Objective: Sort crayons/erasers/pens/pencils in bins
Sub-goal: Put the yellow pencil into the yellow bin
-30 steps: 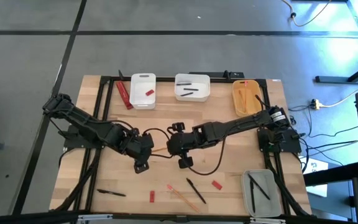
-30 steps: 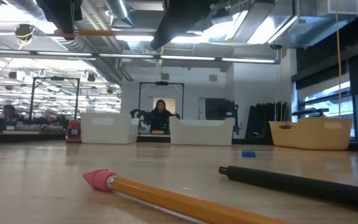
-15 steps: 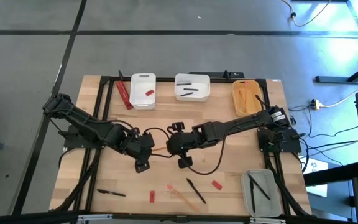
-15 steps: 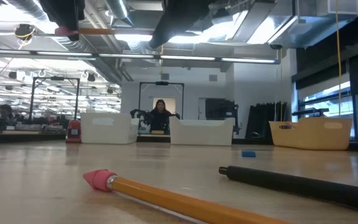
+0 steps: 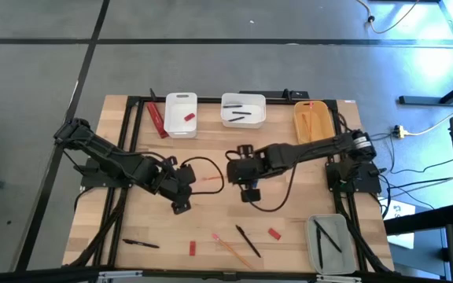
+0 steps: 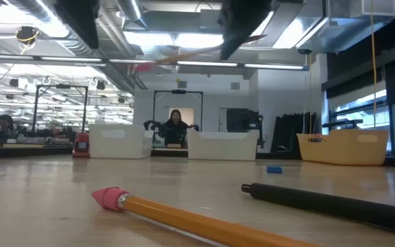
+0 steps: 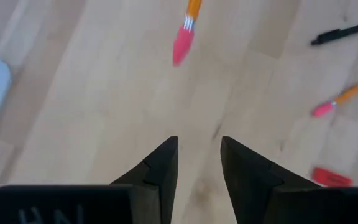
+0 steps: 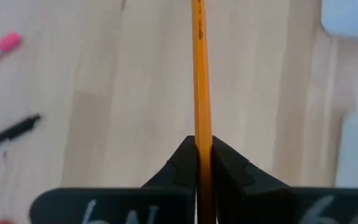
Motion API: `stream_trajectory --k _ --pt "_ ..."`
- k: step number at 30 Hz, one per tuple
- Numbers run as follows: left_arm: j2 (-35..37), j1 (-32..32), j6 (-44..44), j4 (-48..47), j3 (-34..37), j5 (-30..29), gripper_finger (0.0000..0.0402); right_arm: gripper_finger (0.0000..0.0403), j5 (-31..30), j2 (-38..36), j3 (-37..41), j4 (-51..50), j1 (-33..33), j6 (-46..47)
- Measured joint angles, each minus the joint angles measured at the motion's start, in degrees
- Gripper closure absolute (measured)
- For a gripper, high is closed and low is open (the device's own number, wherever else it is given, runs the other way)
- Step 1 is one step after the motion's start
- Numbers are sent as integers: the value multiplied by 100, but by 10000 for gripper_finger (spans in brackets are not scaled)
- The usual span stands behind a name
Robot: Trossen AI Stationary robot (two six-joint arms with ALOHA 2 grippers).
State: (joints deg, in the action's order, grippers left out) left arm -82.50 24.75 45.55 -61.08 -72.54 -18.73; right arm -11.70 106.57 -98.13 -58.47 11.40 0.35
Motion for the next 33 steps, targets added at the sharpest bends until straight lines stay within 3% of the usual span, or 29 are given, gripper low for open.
stream_trajectory --k 11,22,33 --pt "0 7 -349 117 0 -968 289 377 -1061 -1132 0 -1381 -13 1653" --pt "0 -186 -1908 1517 -1 -1525 289 375 -2501 -2486 33 -3186 -249 4803" --pt "0 -870 -3995 3252 -1 -1538 289 375 -2880 -4220 2222 -2871 -1002 6343"
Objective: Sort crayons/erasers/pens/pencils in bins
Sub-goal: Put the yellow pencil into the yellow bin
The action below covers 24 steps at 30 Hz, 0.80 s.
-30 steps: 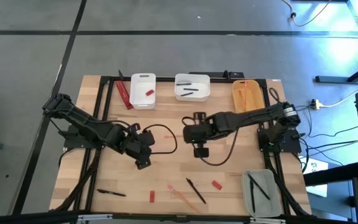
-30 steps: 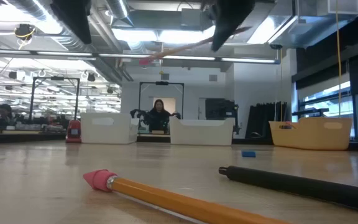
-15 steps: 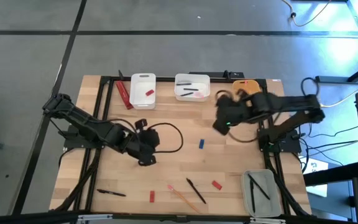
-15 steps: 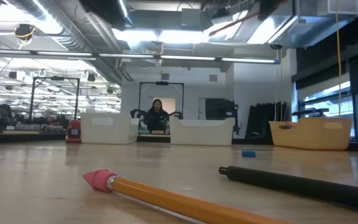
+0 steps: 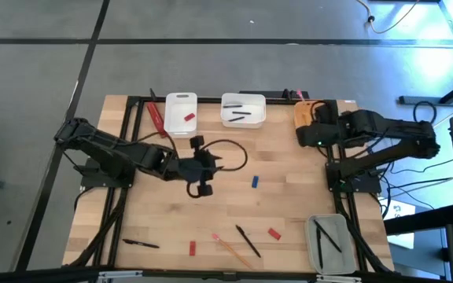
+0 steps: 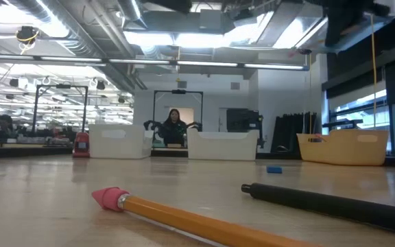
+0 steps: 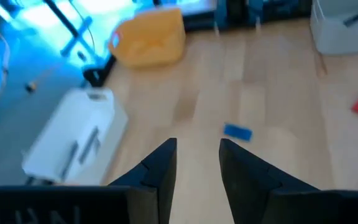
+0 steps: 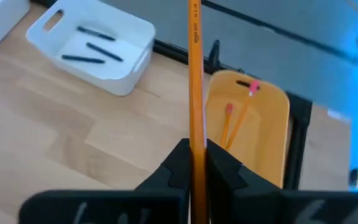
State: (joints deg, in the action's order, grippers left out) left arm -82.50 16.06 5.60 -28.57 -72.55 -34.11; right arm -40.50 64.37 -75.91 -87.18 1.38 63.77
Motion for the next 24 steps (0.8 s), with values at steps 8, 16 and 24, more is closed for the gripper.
stream_trajectory --k 8,16,24 --pt "0 -562 -948 832 0 15 289 376 -103 -742 1186 596 -779 32" --pt "0 -961 -1028 897 0 220 289 376 185 -829 2101 964 -1601 -282" --pt "0 -1082 -890 897 0 225 289 376 928 -827 2713 2287 -2731 -1660"
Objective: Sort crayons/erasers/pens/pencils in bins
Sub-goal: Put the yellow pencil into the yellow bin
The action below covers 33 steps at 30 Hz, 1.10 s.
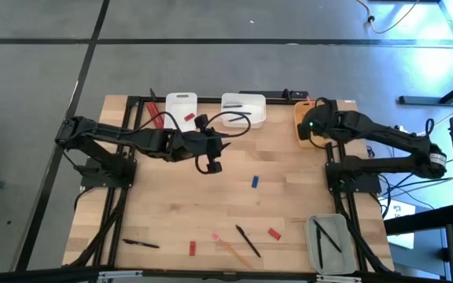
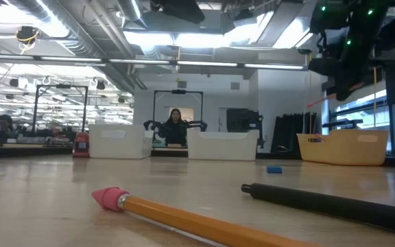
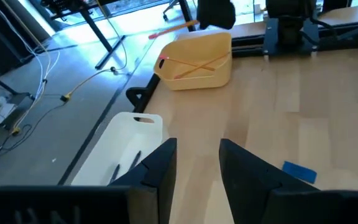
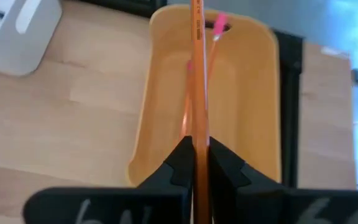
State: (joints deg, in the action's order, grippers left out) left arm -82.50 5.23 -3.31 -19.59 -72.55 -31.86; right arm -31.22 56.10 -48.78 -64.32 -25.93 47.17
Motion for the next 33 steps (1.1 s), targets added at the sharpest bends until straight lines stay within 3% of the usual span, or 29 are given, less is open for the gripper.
stream_trajectory --k 11,18,33 --pt "0 2 155 0 1 4 289 373 1537 13 62 218 -1554 -872" --pt "0 2 163 0 0 2 289 372 1943 115 62 86 -1996 -1026" --pt "0 2 162 -3 1 -2 289 371 1760 963 62 444 -2199 -1457"
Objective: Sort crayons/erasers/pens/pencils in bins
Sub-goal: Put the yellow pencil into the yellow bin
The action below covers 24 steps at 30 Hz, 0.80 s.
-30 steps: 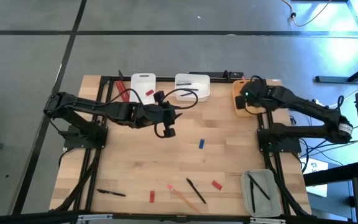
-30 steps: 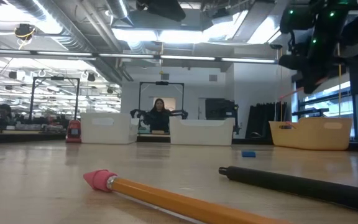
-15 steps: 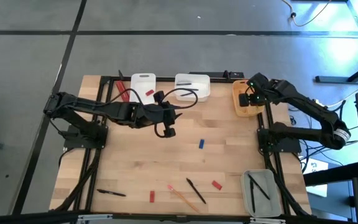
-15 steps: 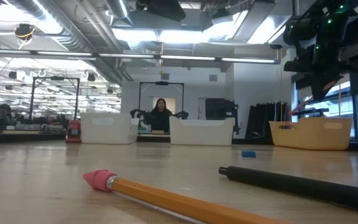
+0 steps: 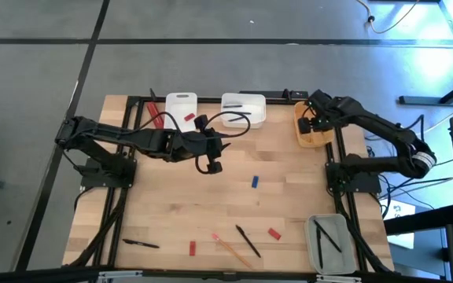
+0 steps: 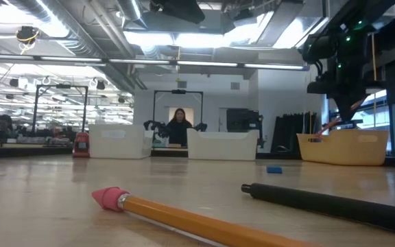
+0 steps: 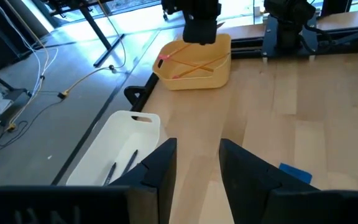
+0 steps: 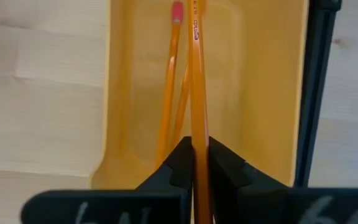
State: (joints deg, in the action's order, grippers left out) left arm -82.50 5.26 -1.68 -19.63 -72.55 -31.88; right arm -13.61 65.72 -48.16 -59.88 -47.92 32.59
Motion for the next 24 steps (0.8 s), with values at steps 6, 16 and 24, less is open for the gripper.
stream_trajectory --k 6,16,24 --pt "0 0 0 0 -1 0 289 371 23 344 0 7 2 -110" --pt "0 0 1 -1 0 -2 289 371 20 628 0 391 2 -472" --pt "0 0 -1 -1 -1 -2 289 367 16 720 0 396 2 -454"
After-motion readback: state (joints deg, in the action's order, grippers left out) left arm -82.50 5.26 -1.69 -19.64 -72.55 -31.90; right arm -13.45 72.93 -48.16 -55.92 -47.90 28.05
